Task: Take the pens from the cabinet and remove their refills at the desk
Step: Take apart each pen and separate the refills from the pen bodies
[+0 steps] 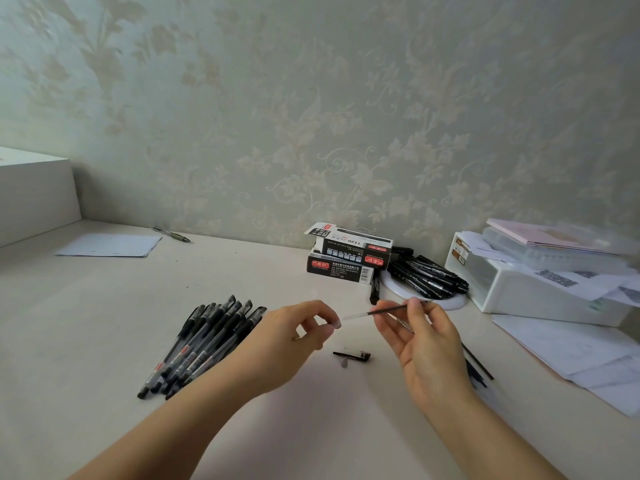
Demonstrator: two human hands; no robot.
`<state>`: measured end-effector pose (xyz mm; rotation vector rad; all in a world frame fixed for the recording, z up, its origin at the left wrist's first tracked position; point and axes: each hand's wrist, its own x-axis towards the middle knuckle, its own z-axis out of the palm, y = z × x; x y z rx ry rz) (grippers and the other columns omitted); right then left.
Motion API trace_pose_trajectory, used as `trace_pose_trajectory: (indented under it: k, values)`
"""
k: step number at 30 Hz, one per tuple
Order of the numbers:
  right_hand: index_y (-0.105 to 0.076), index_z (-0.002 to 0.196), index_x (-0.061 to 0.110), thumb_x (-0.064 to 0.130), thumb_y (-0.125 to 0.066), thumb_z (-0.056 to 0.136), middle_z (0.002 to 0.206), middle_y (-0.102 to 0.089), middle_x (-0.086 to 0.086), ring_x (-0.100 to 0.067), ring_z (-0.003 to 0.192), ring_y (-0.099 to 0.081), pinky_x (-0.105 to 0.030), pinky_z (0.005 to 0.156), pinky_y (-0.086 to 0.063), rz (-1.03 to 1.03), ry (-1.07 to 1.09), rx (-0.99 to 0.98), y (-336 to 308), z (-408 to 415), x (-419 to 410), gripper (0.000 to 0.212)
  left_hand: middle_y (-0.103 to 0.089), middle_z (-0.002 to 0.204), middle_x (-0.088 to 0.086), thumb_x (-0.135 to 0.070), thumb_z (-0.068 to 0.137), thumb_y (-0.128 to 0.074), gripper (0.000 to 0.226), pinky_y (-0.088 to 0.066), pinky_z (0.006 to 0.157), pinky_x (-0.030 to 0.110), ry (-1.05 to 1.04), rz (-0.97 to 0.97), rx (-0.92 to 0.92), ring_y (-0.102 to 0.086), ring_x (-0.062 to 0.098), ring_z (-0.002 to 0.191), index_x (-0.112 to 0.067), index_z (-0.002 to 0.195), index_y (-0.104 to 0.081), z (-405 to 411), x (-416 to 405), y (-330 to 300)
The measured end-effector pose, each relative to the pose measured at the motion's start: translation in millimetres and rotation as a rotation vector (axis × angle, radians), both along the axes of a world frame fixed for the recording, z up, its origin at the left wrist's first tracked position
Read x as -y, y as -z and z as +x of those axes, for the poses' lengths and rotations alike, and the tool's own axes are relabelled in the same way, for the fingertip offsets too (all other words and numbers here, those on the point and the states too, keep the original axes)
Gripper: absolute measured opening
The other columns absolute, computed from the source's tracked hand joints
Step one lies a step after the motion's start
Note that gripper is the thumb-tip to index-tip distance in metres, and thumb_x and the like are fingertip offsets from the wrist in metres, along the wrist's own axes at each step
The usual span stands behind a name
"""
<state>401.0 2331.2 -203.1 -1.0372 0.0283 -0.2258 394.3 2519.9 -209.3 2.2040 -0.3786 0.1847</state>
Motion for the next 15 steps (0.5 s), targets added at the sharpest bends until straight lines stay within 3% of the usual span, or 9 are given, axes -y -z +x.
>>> trace_pose_trajectory:
  k: [15]
  values:
    - [-0.050, 0.092, 0.006, 0.016, -0.041, 0.105, 0.084, -0.074, -0.017, -0.025, 0.079, -0.075, -0.025, 0.066, -0.060, -0.012, -0.009, 0.006, 2.6, 1.4, -1.3, 0.019, -0.065, 0.076, -0.012, -0.034, 0.096, -0.051, 0.016, -0.043, 0.053, 0.021, 0.036, -0.059, -0.018, -0.049, 0.007, 0.056, -0.044, 0.091, -0.064, -3.0, 2.5, -4.6]
